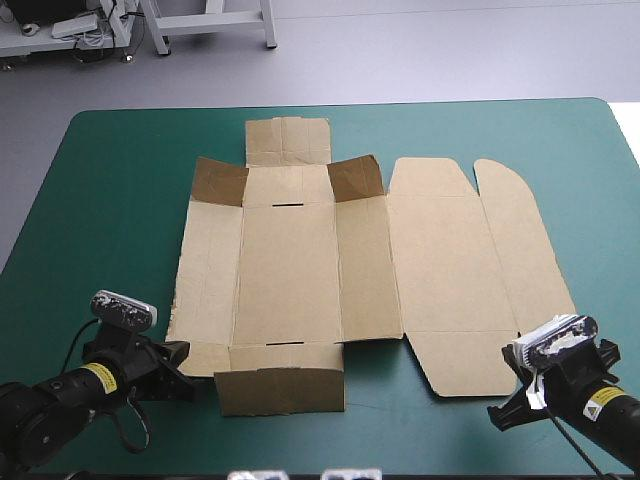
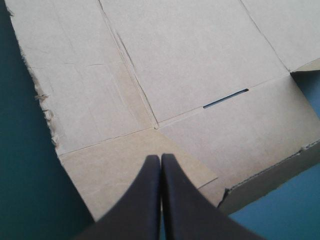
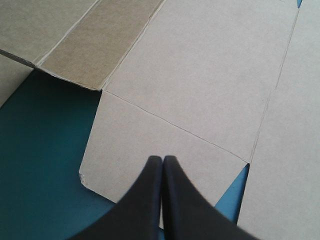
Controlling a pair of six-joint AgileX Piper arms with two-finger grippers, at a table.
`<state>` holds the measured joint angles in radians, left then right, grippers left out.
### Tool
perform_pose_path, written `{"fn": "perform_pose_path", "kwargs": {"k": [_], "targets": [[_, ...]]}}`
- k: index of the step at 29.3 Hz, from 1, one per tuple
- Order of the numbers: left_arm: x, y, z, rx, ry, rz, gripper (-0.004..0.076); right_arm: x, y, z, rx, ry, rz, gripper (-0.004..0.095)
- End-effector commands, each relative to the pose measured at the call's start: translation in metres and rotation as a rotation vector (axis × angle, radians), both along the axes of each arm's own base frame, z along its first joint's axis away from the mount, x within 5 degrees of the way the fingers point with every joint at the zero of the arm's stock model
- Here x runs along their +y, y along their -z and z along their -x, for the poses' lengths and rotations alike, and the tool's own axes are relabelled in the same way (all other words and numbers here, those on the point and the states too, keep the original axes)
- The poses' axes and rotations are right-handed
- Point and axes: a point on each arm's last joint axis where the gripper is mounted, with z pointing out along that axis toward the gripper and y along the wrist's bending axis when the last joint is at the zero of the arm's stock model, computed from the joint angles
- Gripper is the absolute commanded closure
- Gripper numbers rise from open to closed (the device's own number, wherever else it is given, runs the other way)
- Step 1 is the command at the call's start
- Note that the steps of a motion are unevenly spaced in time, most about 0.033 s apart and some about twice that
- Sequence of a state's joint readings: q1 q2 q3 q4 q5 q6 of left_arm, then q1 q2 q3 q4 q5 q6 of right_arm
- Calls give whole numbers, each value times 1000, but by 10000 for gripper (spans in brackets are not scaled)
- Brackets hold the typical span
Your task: Fold the box
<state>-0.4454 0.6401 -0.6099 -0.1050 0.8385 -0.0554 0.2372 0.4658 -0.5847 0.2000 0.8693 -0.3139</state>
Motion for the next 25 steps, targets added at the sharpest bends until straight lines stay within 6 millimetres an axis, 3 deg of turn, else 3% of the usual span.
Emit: {"fn": "perform_pose_path", "kwargs": {"k": [1, 20, 25], "targets": [[-3, -13, -4, -67, -5, 46, 732, 1, -14, -5, -74, 9, -26, 926], [-3, -14, -4, -64, -10, 52, 732, 1, -14, -5, -74, 9, -26, 926], [-6, -25, -16, -106, -18, 44, 732, 1, -15, -6, -92, 13, -31, 926]]}}
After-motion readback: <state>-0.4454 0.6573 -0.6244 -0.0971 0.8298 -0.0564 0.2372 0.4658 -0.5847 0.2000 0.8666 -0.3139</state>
